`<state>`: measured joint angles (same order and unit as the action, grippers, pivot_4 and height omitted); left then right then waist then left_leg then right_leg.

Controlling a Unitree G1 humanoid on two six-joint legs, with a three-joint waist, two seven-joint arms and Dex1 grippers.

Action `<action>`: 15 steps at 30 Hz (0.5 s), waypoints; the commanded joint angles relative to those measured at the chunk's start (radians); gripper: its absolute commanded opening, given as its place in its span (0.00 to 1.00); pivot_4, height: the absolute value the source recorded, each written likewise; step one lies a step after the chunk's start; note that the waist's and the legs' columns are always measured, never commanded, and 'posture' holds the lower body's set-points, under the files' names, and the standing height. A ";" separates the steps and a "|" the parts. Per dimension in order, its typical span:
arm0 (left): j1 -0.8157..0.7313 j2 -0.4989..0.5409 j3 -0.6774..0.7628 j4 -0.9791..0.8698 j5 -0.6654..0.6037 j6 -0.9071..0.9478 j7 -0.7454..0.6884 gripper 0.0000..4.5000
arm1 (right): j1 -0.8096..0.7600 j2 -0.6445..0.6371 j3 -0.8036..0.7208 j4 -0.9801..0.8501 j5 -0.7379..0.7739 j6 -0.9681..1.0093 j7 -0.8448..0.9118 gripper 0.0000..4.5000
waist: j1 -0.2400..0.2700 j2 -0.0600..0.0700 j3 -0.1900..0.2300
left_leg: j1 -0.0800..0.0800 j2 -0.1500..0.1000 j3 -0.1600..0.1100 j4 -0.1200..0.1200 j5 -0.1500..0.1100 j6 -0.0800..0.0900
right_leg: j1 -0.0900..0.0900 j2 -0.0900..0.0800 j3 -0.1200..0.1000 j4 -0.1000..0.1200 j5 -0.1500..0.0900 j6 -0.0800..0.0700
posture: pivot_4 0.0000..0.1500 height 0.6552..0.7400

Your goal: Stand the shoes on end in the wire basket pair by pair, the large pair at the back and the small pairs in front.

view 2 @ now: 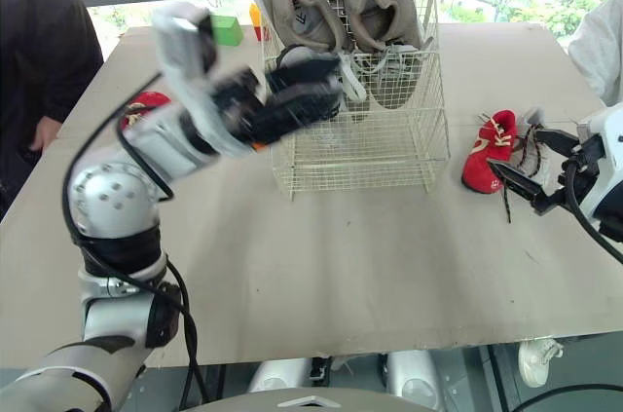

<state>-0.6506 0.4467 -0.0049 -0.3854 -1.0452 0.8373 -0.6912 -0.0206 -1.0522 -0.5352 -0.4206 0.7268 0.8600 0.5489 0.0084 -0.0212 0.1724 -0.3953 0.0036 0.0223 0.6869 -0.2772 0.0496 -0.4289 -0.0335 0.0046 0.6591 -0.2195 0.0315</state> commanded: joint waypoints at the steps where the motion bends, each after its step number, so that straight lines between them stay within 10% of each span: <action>1: 0.031 0.025 -0.103 -0.066 0.135 -0.077 -0.069 0.98 | -0.088 -0.095 0.117 0.142 -0.101 0.070 -0.013 1.00 | 0.000 0.000 0.000 | 0.000 0.000 0.000 0.000 0.000 0.000 | 0.000 0.000 0.000 0.000 0.000 0.000 | 1.00 1.00; 14: 0.106 0.045 -0.139 -0.092 0.278 -0.209 -0.177 0.98 | -0.837 0.025 0.647 0.993 -0.470 -0.018 0.172 1.00 | -0.016 0.002 0.000 | -0.003 0.000 0.004 -0.002 0.000 0.000 | -0.004 0.001 0.005 -0.003 0.000 0.000 | 1.00 1.00; 15: 0.111 0.040 -0.138 -0.094 0.285 -0.219 -0.173 1.00 | -0.861 0.033 0.669 1.040 -0.498 -0.042 0.194 0.89 | -0.015 0.002 0.000 | -0.004 0.000 0.004 -0.003 0.000 0.000 | -0.004 0.000 0.005 -0.004 0.000 0.000 | 1.00 1.00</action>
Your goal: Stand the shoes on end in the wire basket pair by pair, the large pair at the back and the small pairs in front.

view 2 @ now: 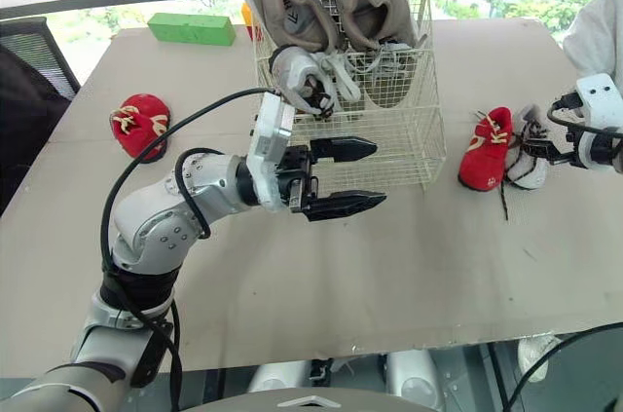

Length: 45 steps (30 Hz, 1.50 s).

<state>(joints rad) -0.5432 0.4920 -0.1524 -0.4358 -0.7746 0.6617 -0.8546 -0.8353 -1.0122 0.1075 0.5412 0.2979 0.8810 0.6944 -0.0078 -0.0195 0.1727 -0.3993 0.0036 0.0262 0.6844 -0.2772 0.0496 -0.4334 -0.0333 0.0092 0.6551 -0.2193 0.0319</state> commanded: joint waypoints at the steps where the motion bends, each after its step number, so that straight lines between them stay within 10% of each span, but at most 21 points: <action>1: 0.005 -0.013 0.010 -0.047 0.020 -0.048 -0.001 1.00 | -0.068 -0.001 0.040 0.120 -0.091 -0.085 0.068 0.89 | 0.003 0.000 0.000 | 0.000 0.000 0.000 0.000 0.000 0.000 | 0.000 0.000 0.000 -0.001 0.000 0.000 | 1.00 1.00; 10: 0.030 -0.021 0.018 -0.051 0.057 -0.080 -0.003 1.00 | -0.208 0.087 0.074 0.384 -0.236 -0.241 0.152 0.01 | -0.004 0.000 0.000 | 0.001 -0.001 0.002 0.001 0.000 0.001 | 0.001 -0.002 0.002 0.000 0.000 0.000 | 1.00 1.00; 17: 0.025 -0.032 0.010 -0.027 0.083 -0.113 -0.018 1.00 | -0.141 0.015 -0.102 0.292 -0.172 -0.211 0.136 0.01 | 0.004 0.000 0.000 | 0.001 -0.001 0.002 0.001 0.000 0.000 | 0.001 -0.002 0.002 0.000 0.000 0.000 | 1.00 1.00; 26: -0.023 -0.045 -0.004 0.045 0.101 -0.138 -0.070 1.00 | 0.225 -0.013 -0.618 -0.318 0.078 -0.009 0.031 0.01 | 0.019 0.001 -0.001 | 0.002 -0.001 0.002 0.002 -0.002 0.003 | 0.001 -0.002 0.002 0.002 0.000 0.001 | 1.00 1.00; 33: -0.055 -0.063 -0.018 0.083 0.099 -0.124 -0.123 1.00 | 0.299 0.053 -0.566 -0.440 0.091 0.043 -0.037 0.01 | 0.002 0.001 -0.001 | 0.003 0.000 0.003 0.002 -0.002 0.003 | 0.001 0.000 0.004 0.003 0.000 0.001 | 1.00 1.00; 43: -0.041 -0.050 -0.002 0.041 0.095 -0.094 -0.109 1.00 | 0.025 0.118 -0.238 0.094 -0.131 -0.174 -0.060 0.88 | -0.009 0.002 -0.001 | 0.003 0.000 0.006 0.001 -0.001 0.002 | 0.000 0.000 0.006 0.002 0.000 0.001 | 1.00 1.00; 45: -0.032 -0.050 0.003 0.026 0.094 -0.088 -0.092 1.00 | -0.040 0.136 -0.203 0.209 -0.166 -0.219 -0.058 0.88 | -0.007 0.002 -0.001 | 0.003 0.000 0.006 0.001 -0.001 0.002 | 0.000 0.000 0.006 0.002 0.000 0.001 | 1.00 1.00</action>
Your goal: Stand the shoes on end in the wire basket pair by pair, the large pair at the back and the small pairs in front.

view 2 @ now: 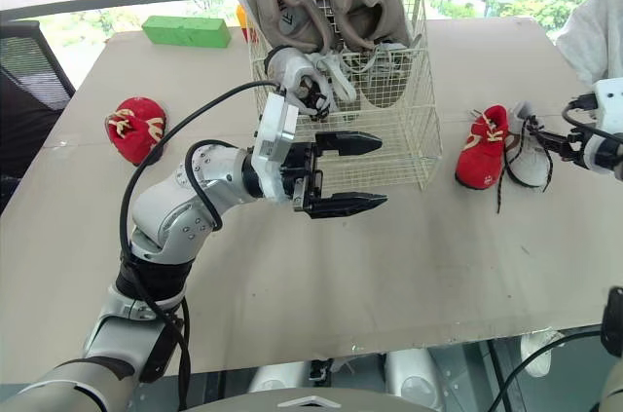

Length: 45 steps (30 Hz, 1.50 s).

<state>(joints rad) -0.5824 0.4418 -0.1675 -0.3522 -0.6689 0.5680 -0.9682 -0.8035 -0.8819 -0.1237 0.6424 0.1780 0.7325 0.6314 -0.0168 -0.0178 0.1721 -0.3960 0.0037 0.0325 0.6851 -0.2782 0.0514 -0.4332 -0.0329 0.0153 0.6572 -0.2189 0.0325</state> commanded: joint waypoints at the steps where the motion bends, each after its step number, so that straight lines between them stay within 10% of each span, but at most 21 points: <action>1: 0.013 0.000 0.021 -0.065 -0.012 0.008 0.031 1.00 | -0.107 0.020 0.046 0.172 -0.065 -0.093 0.006 0.88 | 0.002 0.000 0.000 | 0.000 0.000 0.000 0.000 0.000 0.000 | 0.000 0.000 0.000 0.000 0.000 0.000 | 1.00 1.00; 7: 0.035 0.004 0.033 -0.100 -0.014 0.019 0.072 1.00 | -0.235 0.066 0.121 0.428 -0.150 -0.213 0.050 0.70 | 0.004 0.000 0.000 | -0.001 0.000 -0.001 0.000 0.001 -0.001 | 0.000 -0.001 -0.001 -0.001 0.000 0.000 | 1.00 1.00; 14: 0.053 0.006 0.040 -0.121 -0.026 0.028 0.092 1.00 | -0.218 0.028 0.048 0.385 -0.111 -0.295 0.090 0.00 | 0.004 0.000 0.000 | -0.001 -0.001 -0.001 0.000 0.001 -0.002 | 0.000 -0.002 -0.001 -0.001 0.000 0.000 | 1.00 1.00; 22: 0.041 0.003 0.032 -0.083 -0.040 0.023 0.047 1.00 | 0.050 -0.049 -0.241 -0.251 0.082 -0.082 0.037 0.00 | 0.012 0.001 0.000 | -0.002 0.000 -0.002 0.000 0.001 -0.001 | 0.000 -0.002 -0.002 -0.001 0.000 0.000 | 1.00 1.00; 30: 0.121 -0.019 0.148 -0.133 -0.131 0.028 0.131 1.00 | 0.115 0.366 -0.333 -0.980 0.292 -0.181 -0.223 0.00 | -0.021 0.002 0.000 | 0.003 0.003 -0.005 0.000 -0.001 0.002 | 0.000 0.000 0.000 0.004 0.000 0.000 | 1.00 1.00; 35: 0.249 -0.062 0.243 -0.212 -0.140 -0.026 0.245 1.00 | 0.125 0.686 -0.174 -0.959 0.156 -0.563 -0.364 0.00 | -0.018 0.003 0.000 | 0.002 0.002 -0.007 0.000 0.001 -0.001 | -0.001 -0.001 -0.001 0.005 0.000 0.000 | 1.00 1.00; 45: 0.482 0.030 0.445 -0.331 -0.312 -0.050 0.244 1.00 | 0.154 0.884 -0.003 -0.602 0.033 -1.047 -0.340 0.00 | 0.003 0.002 -0.001 | -0.001 -0.001 -0.008 0.000 0.003 -0.005 | -0.002 -0.007 -0.005 0.003 0.000 -0.001 | 1.00 1.00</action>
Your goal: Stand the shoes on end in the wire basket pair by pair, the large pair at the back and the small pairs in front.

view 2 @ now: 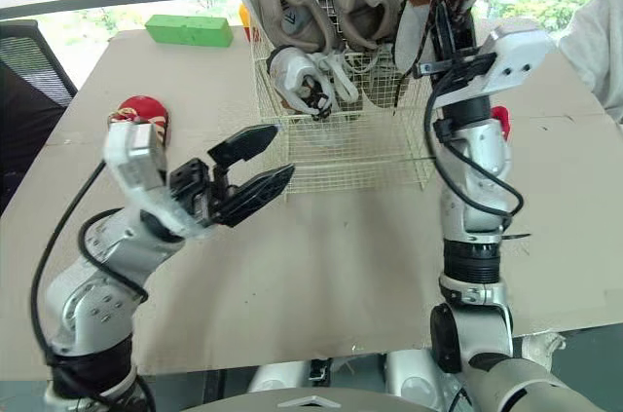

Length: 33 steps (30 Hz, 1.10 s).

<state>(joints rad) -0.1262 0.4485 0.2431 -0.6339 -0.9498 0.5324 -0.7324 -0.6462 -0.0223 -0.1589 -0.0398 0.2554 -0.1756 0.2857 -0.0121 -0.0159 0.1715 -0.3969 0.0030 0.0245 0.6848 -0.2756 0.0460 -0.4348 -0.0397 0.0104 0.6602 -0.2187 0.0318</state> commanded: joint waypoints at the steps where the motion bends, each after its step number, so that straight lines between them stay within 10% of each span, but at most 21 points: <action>1: 0.038 0.031 0.042 -0.052 -0.033 -0.014 0.013 1.00 | 0.002 0.033 0.048 0.134 -0.066 -0.191 0.010 0.00 | -0.003 -0.001 0.000 | 0.001 0.000 0.000 0.000 0.000 0.000 | 0.001 0.000 0.000 0.000 0.000 0.000 | 1.00 1.00; 10: 0.150 0.065 0.097 0.008 0.020 -0.099 -0.030 1.00 | -0.048 0.029 0.083 0.534 -0.169 -0.461 -0.014 0.00 | -0.023 -0.001 -0.001 | 0.005 0.000 0.001 -0.001 0.000 0.000 | 0.003 0.001 0.002 0.001 0.000 -0.001 | 1.00 1.00; 20: 0.187 0.050 0.140 0.133 0.075 -0.191 -0.043 1.00 | 0.229 -0.052 0.168 0.158 -0.047 -0.230 0.114 0.99 | -0.014 -0.003 -0.002 | 0.017 0.001 -0.002 -0.005 -0.003 0.004 | 0.016 0.000 -0.001 -0.003 -0.003 -0.005 | 1.00 1.00; 33: 0.046 0.029 0.279 0.433 0.332 -0.203 0.428 1.00 | 0.491 -0.576 0.045 -0.477 0.445 0.380 0.449 0.99 | 0.005 -0.004 -0.001 | 0.014 0.001 -0.004 -0.006 -0.003 0.005 | 0.016 -0.002 -0.006 -0.007 -0.003 -0.004 | 1.00 1.00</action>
<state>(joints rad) -0.0525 0.4522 0.5140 -0.2068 -0.6736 0.3186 -0.3760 -0.1651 -0.5537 -0.0667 -0.4285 0.6081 0.1418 0.6816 -0.0068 -0.0196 0.1706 -0.3825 0.0042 0.0209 0.6789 -0.2787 0.0508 -0.4189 -0.0415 0.0043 0.6526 -0.2207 0.0291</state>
